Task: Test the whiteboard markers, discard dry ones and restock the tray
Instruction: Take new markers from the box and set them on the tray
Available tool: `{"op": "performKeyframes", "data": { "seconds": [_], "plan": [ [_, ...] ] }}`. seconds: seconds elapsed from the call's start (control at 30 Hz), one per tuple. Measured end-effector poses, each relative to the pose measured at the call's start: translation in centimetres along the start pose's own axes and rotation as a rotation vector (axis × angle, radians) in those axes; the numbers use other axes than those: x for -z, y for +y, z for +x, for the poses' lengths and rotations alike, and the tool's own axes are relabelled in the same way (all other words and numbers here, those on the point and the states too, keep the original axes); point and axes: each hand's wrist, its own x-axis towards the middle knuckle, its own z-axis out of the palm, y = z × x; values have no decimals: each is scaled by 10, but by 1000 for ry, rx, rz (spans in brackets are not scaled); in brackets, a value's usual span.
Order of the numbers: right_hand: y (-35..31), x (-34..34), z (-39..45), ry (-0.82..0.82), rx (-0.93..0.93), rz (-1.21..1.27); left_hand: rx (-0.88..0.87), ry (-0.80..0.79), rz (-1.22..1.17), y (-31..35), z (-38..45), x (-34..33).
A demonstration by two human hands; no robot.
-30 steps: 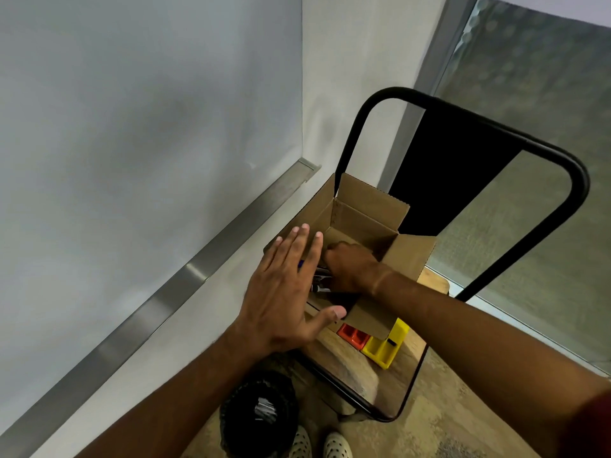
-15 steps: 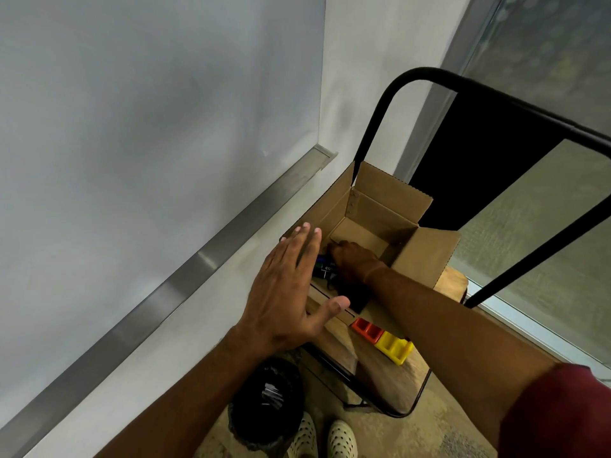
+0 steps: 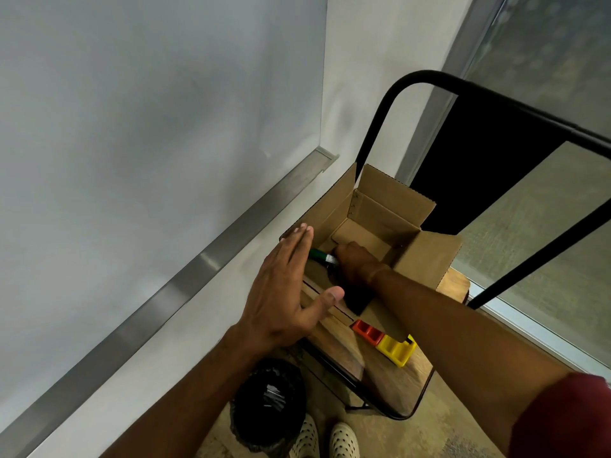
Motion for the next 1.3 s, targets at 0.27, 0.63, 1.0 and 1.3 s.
{"op": "performKeyframes", "data": {
  "seconds": [0.27, 0.63, 1.0, 1.3],
  "plan": [
    [0, 41, -28, 72, -6, 347, 79, 125, -264, 8, 1, 13],
    [-33, 99, -86, -44, 172, 963, 260, 272, -873, 29, 3, 21],
    [-75, 108, -138, -466, 298, 1064, 428, 181, -1340, 71, -18, 45],
    [-92, 85, -171, -489, 314, 973, 591, 240, -1417, 78, -49, 34]
  ]
}}
